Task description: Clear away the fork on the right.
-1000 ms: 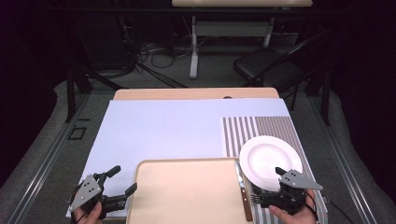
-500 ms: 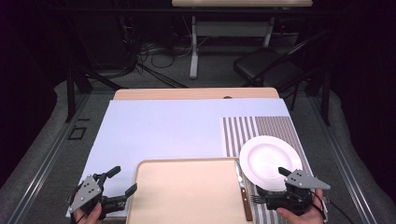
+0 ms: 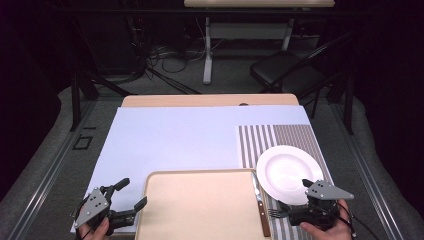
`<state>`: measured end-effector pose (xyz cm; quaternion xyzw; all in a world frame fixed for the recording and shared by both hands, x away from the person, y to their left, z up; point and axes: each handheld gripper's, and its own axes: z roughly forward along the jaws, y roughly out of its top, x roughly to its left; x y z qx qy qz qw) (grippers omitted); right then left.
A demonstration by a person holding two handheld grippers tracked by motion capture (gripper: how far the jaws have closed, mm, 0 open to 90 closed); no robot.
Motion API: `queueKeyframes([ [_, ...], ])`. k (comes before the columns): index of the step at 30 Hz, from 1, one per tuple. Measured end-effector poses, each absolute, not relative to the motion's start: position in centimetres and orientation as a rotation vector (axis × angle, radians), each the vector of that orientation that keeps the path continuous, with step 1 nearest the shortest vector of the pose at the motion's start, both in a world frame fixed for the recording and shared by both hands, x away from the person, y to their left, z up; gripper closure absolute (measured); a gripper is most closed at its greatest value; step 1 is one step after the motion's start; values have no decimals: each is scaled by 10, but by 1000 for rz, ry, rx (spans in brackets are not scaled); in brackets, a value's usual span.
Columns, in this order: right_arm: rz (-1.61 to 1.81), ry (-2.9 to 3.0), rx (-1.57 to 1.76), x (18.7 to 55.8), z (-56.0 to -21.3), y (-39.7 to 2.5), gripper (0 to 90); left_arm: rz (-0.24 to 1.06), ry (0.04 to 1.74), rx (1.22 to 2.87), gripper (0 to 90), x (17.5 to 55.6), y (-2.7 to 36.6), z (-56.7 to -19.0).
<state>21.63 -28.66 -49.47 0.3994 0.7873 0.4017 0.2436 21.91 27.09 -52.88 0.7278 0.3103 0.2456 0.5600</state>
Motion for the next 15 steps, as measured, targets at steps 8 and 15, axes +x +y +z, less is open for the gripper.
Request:
queueKeyframes([
  [8, 923, 2204, 1003, 213, -491, -294, 66, 579, 732, 1718, 157, 219, 270, -529],
  [15, 862, 2250, 980, 215, -488, -298, 67, 576, 732, 1715, 157, 219, 270, -529],
])
